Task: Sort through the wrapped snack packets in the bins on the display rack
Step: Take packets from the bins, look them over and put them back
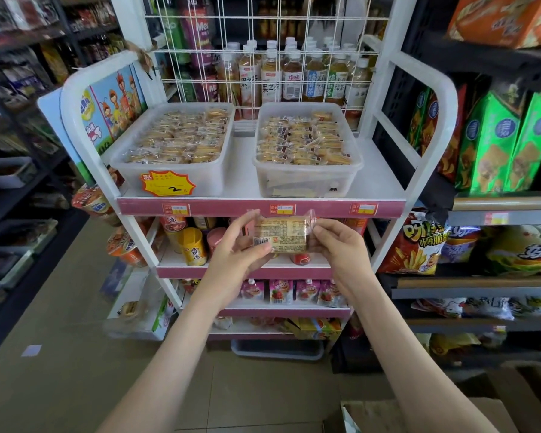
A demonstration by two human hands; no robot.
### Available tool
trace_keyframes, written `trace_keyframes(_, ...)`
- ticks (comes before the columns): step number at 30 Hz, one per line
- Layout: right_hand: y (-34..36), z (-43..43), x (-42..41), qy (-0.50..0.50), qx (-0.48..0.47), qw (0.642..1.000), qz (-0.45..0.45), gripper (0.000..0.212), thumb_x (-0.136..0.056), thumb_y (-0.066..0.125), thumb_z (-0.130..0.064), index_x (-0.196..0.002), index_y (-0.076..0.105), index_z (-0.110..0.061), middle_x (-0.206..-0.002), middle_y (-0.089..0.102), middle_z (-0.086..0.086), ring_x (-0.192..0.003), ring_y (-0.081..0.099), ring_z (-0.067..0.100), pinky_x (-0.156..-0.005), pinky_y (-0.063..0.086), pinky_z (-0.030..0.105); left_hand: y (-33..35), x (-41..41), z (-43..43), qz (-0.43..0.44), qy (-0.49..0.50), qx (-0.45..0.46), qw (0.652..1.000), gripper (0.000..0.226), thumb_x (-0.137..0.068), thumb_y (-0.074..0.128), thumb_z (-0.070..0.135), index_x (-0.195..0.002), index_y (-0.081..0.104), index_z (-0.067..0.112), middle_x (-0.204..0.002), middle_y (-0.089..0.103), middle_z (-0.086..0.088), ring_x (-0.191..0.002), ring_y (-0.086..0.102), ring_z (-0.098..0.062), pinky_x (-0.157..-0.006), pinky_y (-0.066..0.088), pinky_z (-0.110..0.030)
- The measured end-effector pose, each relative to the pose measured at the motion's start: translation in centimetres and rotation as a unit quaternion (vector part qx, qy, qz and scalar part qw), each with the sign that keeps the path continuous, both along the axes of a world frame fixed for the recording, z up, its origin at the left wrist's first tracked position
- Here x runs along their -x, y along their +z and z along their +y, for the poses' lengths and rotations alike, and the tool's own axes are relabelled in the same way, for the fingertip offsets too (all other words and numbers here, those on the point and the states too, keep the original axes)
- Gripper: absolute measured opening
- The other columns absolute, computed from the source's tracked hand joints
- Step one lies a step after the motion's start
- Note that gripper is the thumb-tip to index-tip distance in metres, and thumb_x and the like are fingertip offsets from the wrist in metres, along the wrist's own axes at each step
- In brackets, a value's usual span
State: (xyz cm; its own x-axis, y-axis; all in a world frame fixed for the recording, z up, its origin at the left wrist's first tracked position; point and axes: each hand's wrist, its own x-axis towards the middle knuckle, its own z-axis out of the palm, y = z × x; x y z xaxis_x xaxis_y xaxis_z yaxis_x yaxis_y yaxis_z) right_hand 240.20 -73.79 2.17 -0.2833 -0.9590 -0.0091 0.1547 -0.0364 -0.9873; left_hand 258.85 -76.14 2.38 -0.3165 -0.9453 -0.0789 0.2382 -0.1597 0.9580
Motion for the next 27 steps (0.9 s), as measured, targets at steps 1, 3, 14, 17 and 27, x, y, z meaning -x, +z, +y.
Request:
trace_keyframes(1, 0.2, 0.1, 0.1, -0.001, 0.005, 1.0, -0.001, 0.021, -0.095, 0.051, 0.0, -0.09, 0.069, -0.011, -0.071, 0.069, 0.001, -0.066, 0.06, 0.014, -0.064, 0.052, 0.026, 0.3, 0.1, 0.1, 0.006, -0.002, 0.0, 1.0, 0.054, -0.086, 0.06, -0.008, -0.127, 0.055, 0.027, -0.113, 0.07, -0.005, -0.11, 0.066, -0.022, -0.089, 0.057, -0.037)
trace_keyframes(3, 0.7, 0.1, 0.4, -0.004, 0.01, 1.0, -0.002, 0.022, -0.095, 0.051, 0.001, -0.091, 0.068, -0.012, -0.07, 0.069, 0.0, -0.065, 0.06, 0.012, -0.065, 0.051, 0.024, 1.0, 0.5, 0.1, 0.013, -0.004, 0.0, 1.0, 0.054, -0.087, 0.06, -0.007, -0.128, 0.054, 0.026, -0.114, 0.071, -0.004, -0.11, 0.066, -0.022, -0.085, 0.057, -0.033)
trace_keyframes(14, 9.3, -2.2, 3.2, -0.076, 0.182, 0.9, 0.389, 0.031, -0.093, 0.06, -0.018, -0.122, 0.052, -0.025, -0.109, 0.057, -0.006, -0.096, 0.056, 0.009, -0.08, 0.046, 0.015, 10.8, 6.2, -2.6, -0.233, 0.045, 0.262, 0.936, 0.05, -0.087, 0.071, 0.023, -0.129, 0.048, 0.038, -0.125, 0.053, 0.015, -0.117, 0.051, -0.003, -0.089, 0.045, -0.014)
trace_keyframes(17, 12.3, -3.5, 3.5, 0.029, 0.169, 0.952, 0.254, 0.036, -0.096, 0.054, -0.032, -0.129, 0.053, -0.02, -0.117, 0.061, -0.006, -0.107, 0.06, 0.008, -0.089, 0.049, 0.017, 14.0, 8.6, -3.1, -0.298, 0.07, 0.382, 0.872, 0.058, -0.088, 0.07, 0.024, -0.139, 0.043, 0.027, -0.114, 0.057, 0.017, -0.099, 0.057, 0.004, -0.084, 0.047, -0.01)
trace_keyframes(27, 14.1, -14.4, 7.9, -0.022, 0.153, 0.984, 0.087, 0.022, -0.088, 0.062, -0.018, -0.109, 0.054, -0.019, -0.107, 0.066, 0.008, -0.099, 0.066, 0.024, -0.093, 0.052, 0.046, 17.3, 9.1, -11.5, -0.457, -0.098, 0.444, 0.765, 0.057, -0.097, 0.055, 0.029, -0.149, 0.032, 0.025, -0.151, 0.035, 0.011, -0.129, 0.031, 0.006, -0.1, 0.021, -0.003)
